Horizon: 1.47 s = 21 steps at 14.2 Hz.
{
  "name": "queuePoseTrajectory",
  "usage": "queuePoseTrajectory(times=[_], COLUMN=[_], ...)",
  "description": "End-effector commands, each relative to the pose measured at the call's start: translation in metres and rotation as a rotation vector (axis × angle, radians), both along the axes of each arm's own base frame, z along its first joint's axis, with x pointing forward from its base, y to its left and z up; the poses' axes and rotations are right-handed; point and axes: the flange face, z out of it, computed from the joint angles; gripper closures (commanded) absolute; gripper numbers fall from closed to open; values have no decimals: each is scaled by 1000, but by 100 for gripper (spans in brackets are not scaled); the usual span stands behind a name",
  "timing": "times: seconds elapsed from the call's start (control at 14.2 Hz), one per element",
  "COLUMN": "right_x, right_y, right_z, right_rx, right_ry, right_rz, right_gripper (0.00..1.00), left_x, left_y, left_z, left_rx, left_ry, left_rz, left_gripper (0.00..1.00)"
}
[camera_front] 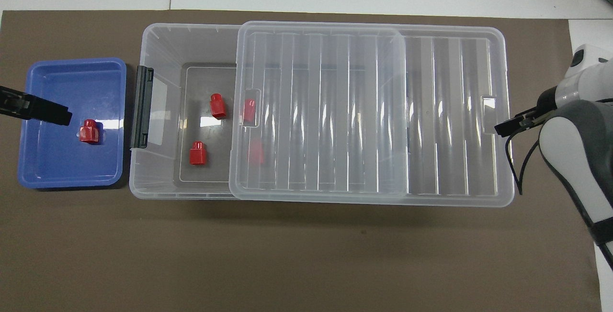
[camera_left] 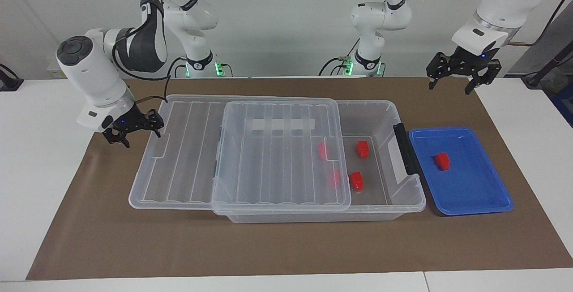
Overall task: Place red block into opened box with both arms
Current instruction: 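Slide the clear lid away from the blue tray with the right gripper, then release the lid with the right gripper while the left gripper reaches the block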
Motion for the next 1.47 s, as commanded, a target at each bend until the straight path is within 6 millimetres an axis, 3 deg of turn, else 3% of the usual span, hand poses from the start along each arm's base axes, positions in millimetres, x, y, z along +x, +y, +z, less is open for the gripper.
queuePoseTrajectory(times=[0.0, 0.35, 0.49, 0.63, 0.84, 0.98, 1.12, 1.26, 1.4], right_x=[-7, -8, -7, -8, -19, -32, -42, -50, -56], right_y=[-19, -28, -27, -24, -12, 5, 29, 40, 55], right_z=[7, 8, 7, 9, 33, 54, 71, 85, 101], right_rx=[12, 8, 9, 14, 12, 8, -2, -6, -6], right_ry=[4, 2, 5, 4, 6, 8, 8, 1, -19], right_rz=[57, 99, 97, 83, -25, -134, -232, -344, -437], right_gripper=[3, 3, 3, 3, 3, 4, 4, 3, 2], left_x=[-8, -10, -12, -12, -10, -17, -25, -12, 7], left_y=[3, 7, 35, 46, 61, 87, 92, 107, 109], left_z=[1, 0, 2, 1, -10, -40, -85, -109, -138], left_rx=[16, 16, 16, 15, 12, 3, -4, 2, 6], left_ry=[5, 19, 24, 25, -22, -109, -194, -204, -227], left_rz=[4, 10, 65, 82, 154, 227, 236, 261, 259], left_gripper=[0, 0, 0, 0, 0, 0, 0, 0, 0])
